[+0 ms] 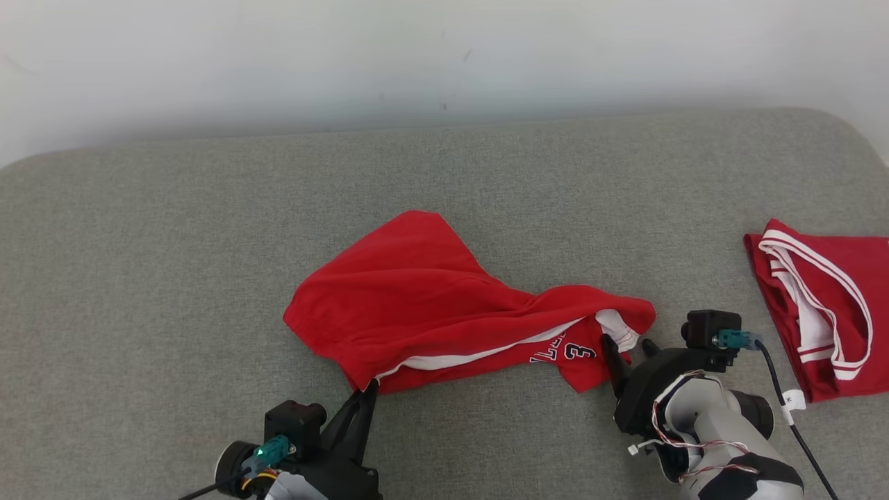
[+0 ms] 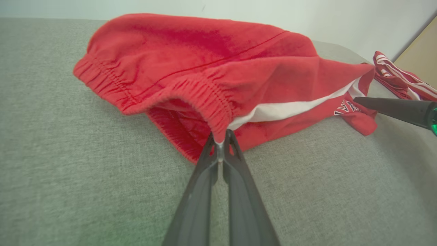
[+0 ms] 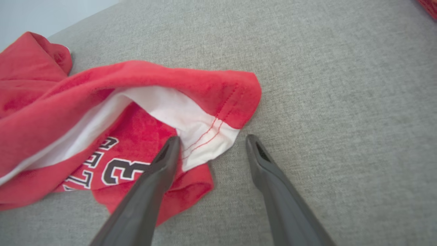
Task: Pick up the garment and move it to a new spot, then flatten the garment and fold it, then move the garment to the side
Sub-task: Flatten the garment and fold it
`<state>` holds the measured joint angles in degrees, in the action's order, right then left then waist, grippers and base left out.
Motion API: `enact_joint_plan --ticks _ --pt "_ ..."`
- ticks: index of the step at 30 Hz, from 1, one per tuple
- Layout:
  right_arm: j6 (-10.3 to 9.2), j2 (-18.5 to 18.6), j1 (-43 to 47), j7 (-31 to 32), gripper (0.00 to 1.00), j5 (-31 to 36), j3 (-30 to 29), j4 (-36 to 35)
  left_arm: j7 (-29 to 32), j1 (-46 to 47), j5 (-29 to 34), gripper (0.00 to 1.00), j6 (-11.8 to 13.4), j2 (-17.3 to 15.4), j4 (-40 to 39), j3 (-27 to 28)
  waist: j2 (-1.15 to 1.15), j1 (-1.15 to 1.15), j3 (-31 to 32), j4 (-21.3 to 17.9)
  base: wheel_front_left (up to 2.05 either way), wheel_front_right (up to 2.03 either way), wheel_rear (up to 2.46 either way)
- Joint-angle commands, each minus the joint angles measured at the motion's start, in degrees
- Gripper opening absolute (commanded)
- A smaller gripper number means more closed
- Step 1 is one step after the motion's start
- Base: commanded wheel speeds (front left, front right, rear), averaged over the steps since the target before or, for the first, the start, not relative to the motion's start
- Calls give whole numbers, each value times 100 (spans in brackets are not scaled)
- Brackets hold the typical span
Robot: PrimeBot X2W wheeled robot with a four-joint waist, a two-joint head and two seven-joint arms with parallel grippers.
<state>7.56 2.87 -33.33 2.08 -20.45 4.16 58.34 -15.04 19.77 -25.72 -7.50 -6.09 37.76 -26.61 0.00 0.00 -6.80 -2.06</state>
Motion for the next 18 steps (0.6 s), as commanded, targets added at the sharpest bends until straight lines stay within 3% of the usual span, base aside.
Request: enact_joint_plan --ticks 1,7,9,10,11,13,14,18 --pt "-17 4 -29 -69 100 -73 -25 181 -17 44 -49 0 4 -21 -25 -3 0 0 -17 -3 0 0 0" --pt "-18 8 -256 -426 100 -168 -12 733 -17 87 -53 0 4 -54 -55 -14 0 0 -67 -43 0 0 0" --pt "-18 5 -344 -498 87 -150 74 895 -17 108 -58 0 4 -67 -61 -18 0 0 -91 -53 0 0 0" --pt "-18 3 -391 -536 56 -154 110 976 -17 117 -60 0 4 -70 -62 -24 0 0 -101 -55 0 0 0" --pt "-17 -3 -430 -565 48 -194 147 1048 -17 124 -61 0 4 -74 -62 -29 0 0 -109 -56 0 0 0" --pt "-16 -17 -499 -640 5 -266 232 1154 -17 133 -68 0 4 -81 -59 -35 0 0 -124 -56 0 0 0" --pt "-17 -17 -537 -708 0 -286 265 1195 -17 139 -70 0 4 -84 -55 -35 0 0 -129 -56 0 0 0" --pt "-17 -2 -643 -966 0 -363 295 1344 -17 140 -73 0 4 -80 -74 6 0 0 -110 -52 0 0 0"
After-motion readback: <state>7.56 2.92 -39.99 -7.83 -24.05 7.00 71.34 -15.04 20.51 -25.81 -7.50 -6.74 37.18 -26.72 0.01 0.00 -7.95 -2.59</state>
